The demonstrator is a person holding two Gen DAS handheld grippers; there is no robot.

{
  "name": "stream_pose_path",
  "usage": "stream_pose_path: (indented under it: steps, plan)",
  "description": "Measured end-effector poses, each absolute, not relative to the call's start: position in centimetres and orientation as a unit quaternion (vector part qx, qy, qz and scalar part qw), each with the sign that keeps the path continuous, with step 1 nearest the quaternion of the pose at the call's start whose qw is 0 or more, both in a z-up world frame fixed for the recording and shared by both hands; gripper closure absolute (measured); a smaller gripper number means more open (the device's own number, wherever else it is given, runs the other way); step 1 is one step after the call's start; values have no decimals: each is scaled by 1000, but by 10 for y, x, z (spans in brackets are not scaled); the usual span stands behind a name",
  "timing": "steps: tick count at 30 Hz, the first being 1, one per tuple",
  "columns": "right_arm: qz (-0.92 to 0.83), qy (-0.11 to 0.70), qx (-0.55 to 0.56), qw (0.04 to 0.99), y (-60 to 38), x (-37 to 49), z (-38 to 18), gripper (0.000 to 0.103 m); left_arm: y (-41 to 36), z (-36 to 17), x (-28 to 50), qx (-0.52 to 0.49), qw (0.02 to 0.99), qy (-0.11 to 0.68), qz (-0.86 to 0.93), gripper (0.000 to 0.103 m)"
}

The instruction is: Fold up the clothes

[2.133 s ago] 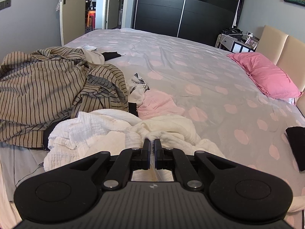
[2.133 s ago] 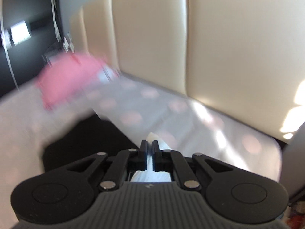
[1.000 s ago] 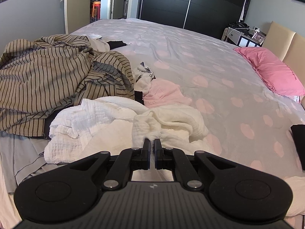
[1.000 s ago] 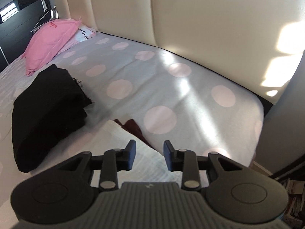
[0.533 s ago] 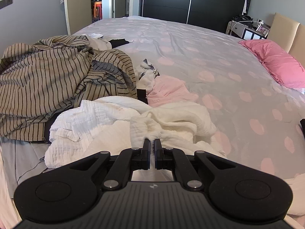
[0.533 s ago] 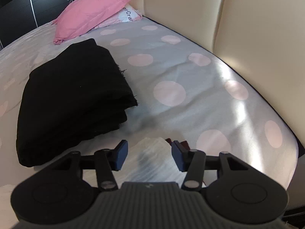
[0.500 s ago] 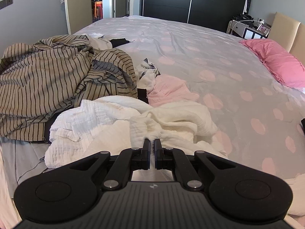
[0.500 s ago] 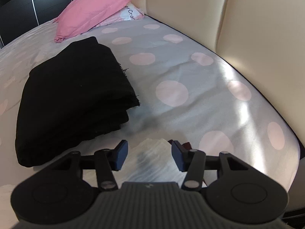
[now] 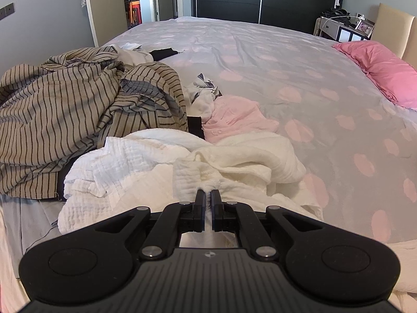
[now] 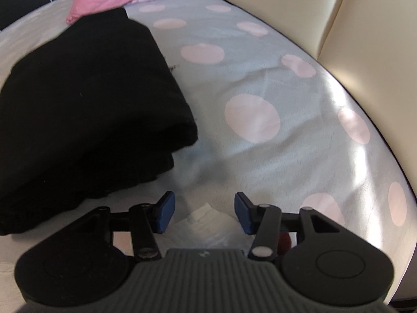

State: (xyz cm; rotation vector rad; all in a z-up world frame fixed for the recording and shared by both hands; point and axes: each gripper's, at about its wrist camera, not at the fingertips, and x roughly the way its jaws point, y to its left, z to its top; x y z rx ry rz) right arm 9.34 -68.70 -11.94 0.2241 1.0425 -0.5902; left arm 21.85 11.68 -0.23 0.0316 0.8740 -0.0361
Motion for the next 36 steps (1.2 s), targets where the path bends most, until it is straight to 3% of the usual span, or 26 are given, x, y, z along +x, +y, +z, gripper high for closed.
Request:
stream_pose_path:
  steps: [1, 4, 9, 23, 29, 36]
  plan:
    - [-273, 492, 100, 820, -686, 94, -121, 55, 116, -2, 219, 16, 906, 423, -18, 101]
    - [-266, 503, 79, 818, -681, 96, -122, 93, 116, -3, 220, 15, 906, 423, -17, 101]
    - [-288, 490, 58, 821, -674, 88, -109, 94, 119, 2, 216, 6, 907, 421, -14, 101]
    - [-433, 310, 46, 845, -656, -8, -7, 94, 132, 52, 163, -16, 937, 347, -38, 101]
    - [-464, 246, 55, 849, -642, -38, 33, 94, 155, 95, 116, -25, 961, 272, -35, 101]
    - [-415, 172, 140, 883, -605, -64, 71, 94, 212, 155, 65, -60, 983, 170, 23, 100]
